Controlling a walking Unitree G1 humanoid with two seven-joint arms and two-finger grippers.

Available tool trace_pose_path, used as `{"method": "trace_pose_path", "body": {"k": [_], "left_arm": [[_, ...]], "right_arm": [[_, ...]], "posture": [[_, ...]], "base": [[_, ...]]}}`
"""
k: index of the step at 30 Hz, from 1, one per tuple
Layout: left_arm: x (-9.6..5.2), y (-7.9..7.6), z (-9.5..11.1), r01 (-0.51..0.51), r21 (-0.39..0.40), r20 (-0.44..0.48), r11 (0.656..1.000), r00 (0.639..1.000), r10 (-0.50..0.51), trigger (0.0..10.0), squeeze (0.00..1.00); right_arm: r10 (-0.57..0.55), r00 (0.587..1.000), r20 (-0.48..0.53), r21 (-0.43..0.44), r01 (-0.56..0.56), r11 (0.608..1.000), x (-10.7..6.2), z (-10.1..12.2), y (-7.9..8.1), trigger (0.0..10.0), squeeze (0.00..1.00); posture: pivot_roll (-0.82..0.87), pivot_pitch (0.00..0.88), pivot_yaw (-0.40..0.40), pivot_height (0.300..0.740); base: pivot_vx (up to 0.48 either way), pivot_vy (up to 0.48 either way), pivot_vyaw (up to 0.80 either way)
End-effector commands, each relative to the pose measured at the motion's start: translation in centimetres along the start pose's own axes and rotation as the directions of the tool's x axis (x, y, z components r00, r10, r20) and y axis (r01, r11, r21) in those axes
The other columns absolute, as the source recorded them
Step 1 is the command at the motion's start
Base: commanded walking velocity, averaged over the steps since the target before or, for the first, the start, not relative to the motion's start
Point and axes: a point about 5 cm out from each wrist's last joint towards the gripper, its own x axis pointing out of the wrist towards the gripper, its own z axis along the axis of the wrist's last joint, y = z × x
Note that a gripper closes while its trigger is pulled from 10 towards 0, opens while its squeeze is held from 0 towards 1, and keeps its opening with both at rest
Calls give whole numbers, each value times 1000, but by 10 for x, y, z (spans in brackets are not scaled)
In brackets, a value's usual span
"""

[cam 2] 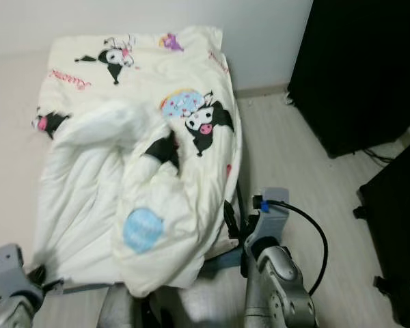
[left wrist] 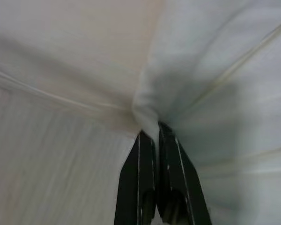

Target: Clean up the room

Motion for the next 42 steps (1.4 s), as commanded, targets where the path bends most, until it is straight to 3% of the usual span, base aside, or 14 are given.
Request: {"method": "trace_pose_path", "body": {"k": [1,4,6,7,10,12,14,15,20,26,33,34,40,42], "left_arm": [[-25,40,-49,-160,42,-188,986,968,165,0,0],[-48,49,-90,-162,107,-353,981,916,190,1098,0],[-55,46,-102,-135,113,-410,984,896,170,4627,0],[-64,40,-118,-82,103,-490,991,863,123,10000,0],[-83,26,-146,22,68,-642,997,766,27,10000,0],[-91,21,-156,50,41,-720,998,694,-5,10000,537],[-92,20,-157,53,35,-736,998,677,-10,10000,537],[-89,21,-154,58,65,-731,996,683,8,10000,1000],[-76,20,-140,35,73,-670,997,742,23,10000,1000],[-14,9,-44,-74,-51,-256,996,965,59,10000,1000],[15,2,46,-57,-159,51,986,997,65,10000,976],[22,-16,88,75,-203,200,976,979,-33,10000,0],[13,-65,187,370,-31,534,929,792,-297,10000,0],[-6,-111,213,413,386,560,825,606,-565,10000,0]], "right_arm": [[12,1000,-24,-6,-12,1000,1,-8,0,10000,0],[22,1000,-22,-14,-23,1000,5,-8,0,10000,0],[21,1000,-23,-18,-22,1000,6,-8,-1,10000,0],[18,1000,-22,-22,-19,1000,7,-8,-2,10000,0],[7,1000,-24,-34,-8,999,9,-9,-5,10000,0],[-10,1000,-24,-42,9,999,11,-9,-9,10000,0],[-14,1000,-22,-43,13,999,12,-9,-11,10000,0],[-19,1000,-15,-47,18,999,14,-7,-13,10000,0],[-25,1000,-2,-46,25,999,17,-5,-16,10000,0],[-24,1000,3,-51,25,998,19,-5,-18,10000,0],[-26,1000,9,-52,27,998,19,-5,-20,10000,0],[-29,1000,9,-53,29,998,19,-4,-21,10000,0],[-35,999,10,-54,35,998,18,-4,-24,10000,0],[-41,999,13,-55,42,998,17,-4,-26,10000,0]], "posture": [[-17,186,96,582],[-18,173,101,582],[-16,170,105,582],[-16,162,109,582],[-15,156,114,582],[-14,145,118,582],[-14,144,118,582],[-15,136,121,582],[-15,128,123,582],[-12,121,116,582],[-14,123,111,582],[-14,129,103,582],[-18,135,102,582],[-22,142,106,582]], "base": [[0,0,0],[0,0,0],[0,0,0],[0,0,0],[0,0,0],[0,0,0],[0,0,0],[0,0,0],[0,0,0],[0,0,0],[0,0,0],[0,0,0],[0,0,0],[0,0,0]]}}
